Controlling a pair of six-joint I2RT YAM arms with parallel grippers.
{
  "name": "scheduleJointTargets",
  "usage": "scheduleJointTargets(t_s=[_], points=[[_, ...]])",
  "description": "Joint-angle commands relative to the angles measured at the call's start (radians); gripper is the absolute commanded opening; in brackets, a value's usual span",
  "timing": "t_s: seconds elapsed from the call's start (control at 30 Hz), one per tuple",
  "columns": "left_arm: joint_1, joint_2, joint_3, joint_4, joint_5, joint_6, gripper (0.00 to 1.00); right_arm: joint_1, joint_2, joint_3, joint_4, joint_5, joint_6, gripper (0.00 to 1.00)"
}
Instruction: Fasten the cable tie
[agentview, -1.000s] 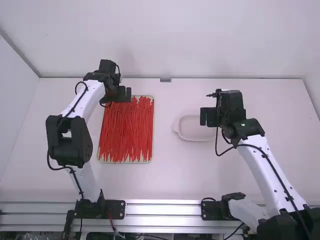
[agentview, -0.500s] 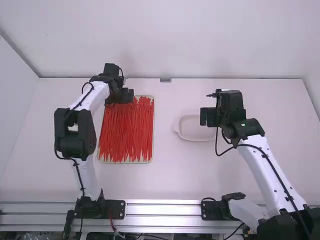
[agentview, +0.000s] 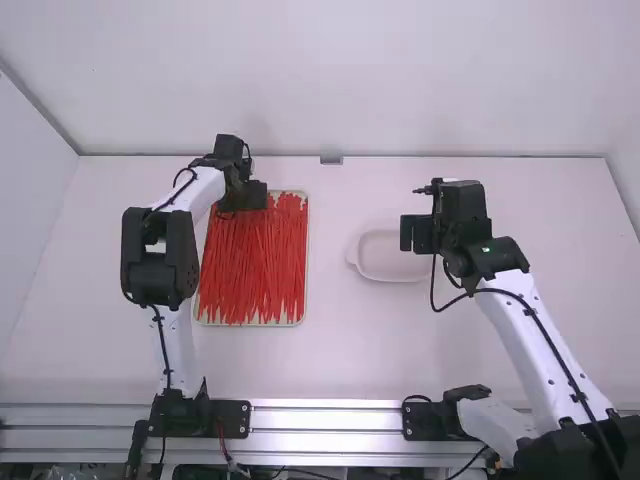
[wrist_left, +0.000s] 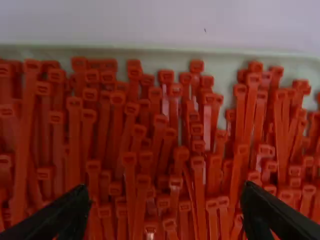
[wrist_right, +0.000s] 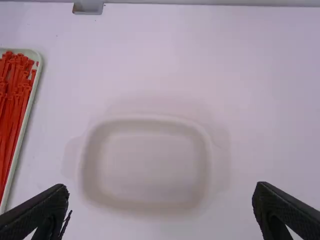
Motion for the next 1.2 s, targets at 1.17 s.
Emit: scheduleJointTargets(t_s=[1.17], points=[[-0.006,0.002,-0.108,0.119,-0.085,-0.053,0.39,0.005,0.008,0.015,-0.003,0.002,0.0,0.98]])
